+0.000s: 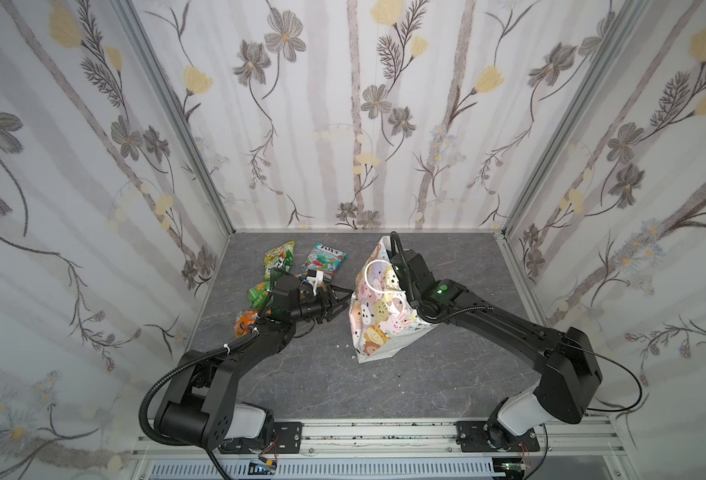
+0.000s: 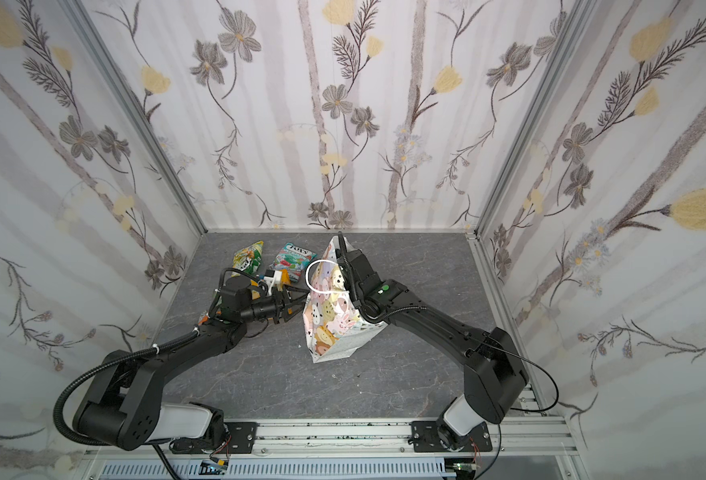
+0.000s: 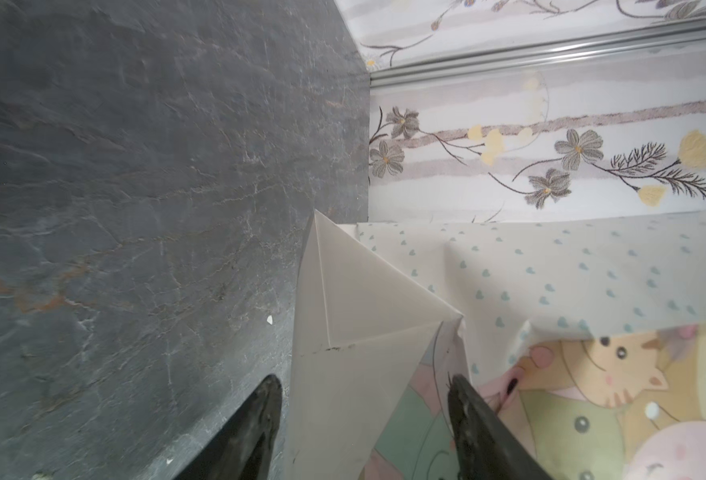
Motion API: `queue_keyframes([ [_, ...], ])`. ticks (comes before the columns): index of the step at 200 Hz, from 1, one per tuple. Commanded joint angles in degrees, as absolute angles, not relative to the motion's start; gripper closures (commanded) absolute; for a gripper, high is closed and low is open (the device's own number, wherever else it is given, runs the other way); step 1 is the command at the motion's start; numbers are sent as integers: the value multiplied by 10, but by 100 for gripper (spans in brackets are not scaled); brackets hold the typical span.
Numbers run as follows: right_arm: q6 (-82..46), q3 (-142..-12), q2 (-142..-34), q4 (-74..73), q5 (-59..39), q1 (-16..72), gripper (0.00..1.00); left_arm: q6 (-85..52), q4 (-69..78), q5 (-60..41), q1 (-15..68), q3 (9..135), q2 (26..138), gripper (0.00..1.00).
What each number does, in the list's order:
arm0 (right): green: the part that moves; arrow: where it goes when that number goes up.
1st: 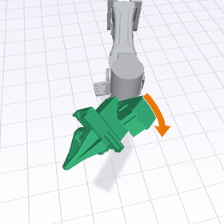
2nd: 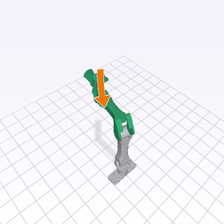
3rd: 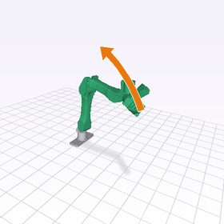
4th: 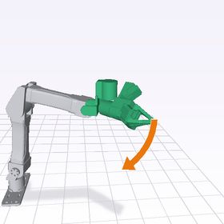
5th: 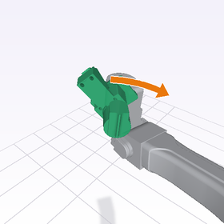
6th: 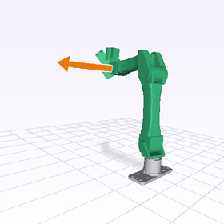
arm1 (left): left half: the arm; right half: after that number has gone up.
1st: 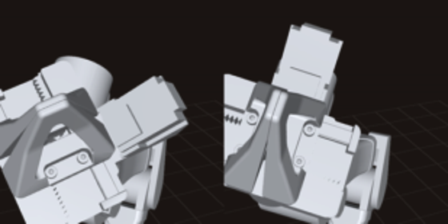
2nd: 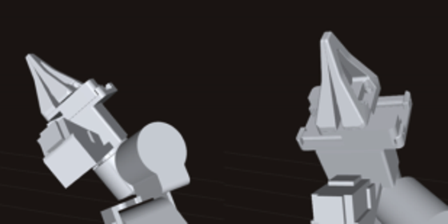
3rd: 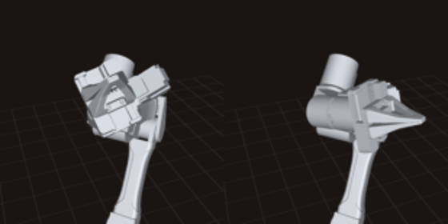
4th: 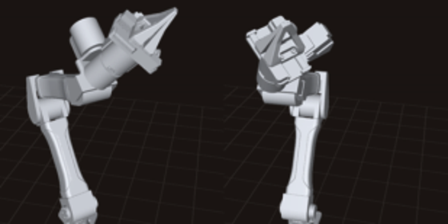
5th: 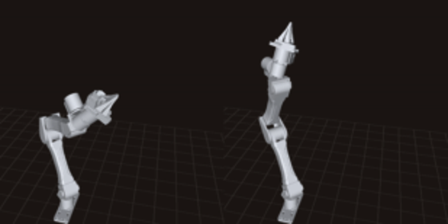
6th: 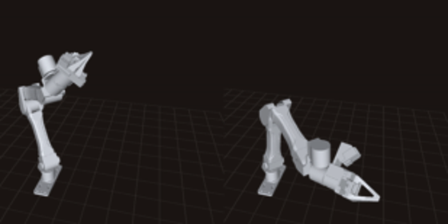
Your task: Take the snacks out of the paper bag
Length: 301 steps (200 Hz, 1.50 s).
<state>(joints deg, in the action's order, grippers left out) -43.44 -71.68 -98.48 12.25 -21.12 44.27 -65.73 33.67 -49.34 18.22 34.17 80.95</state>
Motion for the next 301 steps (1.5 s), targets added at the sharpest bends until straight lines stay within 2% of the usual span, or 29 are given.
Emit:
queue_keyframes([
  [1,-433,-721,-991,103,-222,446,99,-726,467,-536,193,346,838,45],
  [21,-434,-717,-993,103,-224,448,99,-740,494,-537,195,343,852,58],
  [36,-433,-716,-994,102,-225,450,98,-738,493,-537,194,344,851,61],
  [49,-432,-714,-992,108,-217,449,98,-729,479,-533,193,346,841,53],
  [64,-433,-709,-987,121,-196,447,96,-695,419,-514,190,349,814,48],
  [71,-433,-707,-984,128,-186,445,89,-661,364,-501,190,355,794,46],
  [76,-434,-707,-984,135,-178,444,75,-627,314,-488,190,362,777,44],
  [80,-434,-707,-983,141,-171,444,70,-596,266,-473,190,368,761,43],
  [98,-418,-710,-990,191,-135,444,61,-436,15,-348,191,413,687,38],
  [115,-401,-712,-1015,245,-104,443,60,-378,-104,-253,177,430,655,30],
  [136,-386,-702,-1050,276,-119,443,52,-373,-133,-265,155,428,655,23],
  [172,-370,-704,-1085,272,-139,457,37,-374,-138,-265,155,420,659,19],
  [214,-356,-737,-1148,271,-112,463,29,-353,-167,-236,155,435,640,17],
  [236,-356,-735,-1194,258,-121,466,31,-325,-212,-194,155,453,598,17],
  [253,-357,-733,-1208,257,-138,471,38,-294,-268,-147,155,479,556,16],
  [266,-358,-730,-1206,256,-141,471,48,-271,-321,-110,155,508,533,16],
  [301,-358,-725,-1189,257,-140,471,85,-232,-422,-41,152,565,502,15],
])
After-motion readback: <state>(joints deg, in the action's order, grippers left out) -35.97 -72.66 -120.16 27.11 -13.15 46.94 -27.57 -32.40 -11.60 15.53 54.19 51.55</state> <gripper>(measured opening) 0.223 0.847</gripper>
